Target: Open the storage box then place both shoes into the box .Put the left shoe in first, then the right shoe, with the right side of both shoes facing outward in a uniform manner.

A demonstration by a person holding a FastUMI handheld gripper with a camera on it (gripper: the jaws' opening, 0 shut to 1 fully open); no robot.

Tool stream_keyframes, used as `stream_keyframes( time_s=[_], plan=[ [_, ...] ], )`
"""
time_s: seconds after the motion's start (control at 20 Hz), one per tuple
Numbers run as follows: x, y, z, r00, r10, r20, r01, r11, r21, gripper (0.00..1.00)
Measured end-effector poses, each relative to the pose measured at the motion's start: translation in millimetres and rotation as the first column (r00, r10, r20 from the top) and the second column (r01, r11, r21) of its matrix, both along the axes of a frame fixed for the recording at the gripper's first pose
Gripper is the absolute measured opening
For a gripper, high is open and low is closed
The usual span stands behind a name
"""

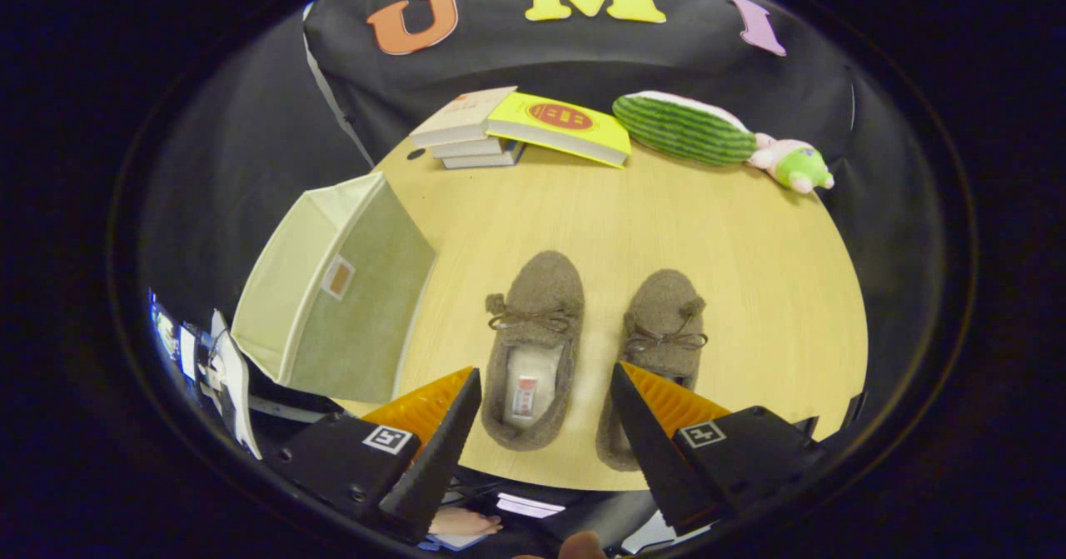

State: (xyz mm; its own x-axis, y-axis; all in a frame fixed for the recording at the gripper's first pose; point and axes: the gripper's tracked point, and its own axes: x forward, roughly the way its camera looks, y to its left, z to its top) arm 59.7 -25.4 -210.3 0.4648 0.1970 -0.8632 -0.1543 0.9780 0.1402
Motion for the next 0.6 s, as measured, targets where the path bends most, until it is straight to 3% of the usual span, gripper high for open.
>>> stream_keyframes(
  time_s=[0.3, 0.6],
  plan=[
    [5.0, -1.1, -42.1, 0.992, -0.003, -0.122, 0.005, 1.000, 0.015, 0.96],
    [13.1, 2.6, -60.8, 0.984, -0.025, -0.174, 0.030, 0.999, 0.030, 0.77]
  ],
)
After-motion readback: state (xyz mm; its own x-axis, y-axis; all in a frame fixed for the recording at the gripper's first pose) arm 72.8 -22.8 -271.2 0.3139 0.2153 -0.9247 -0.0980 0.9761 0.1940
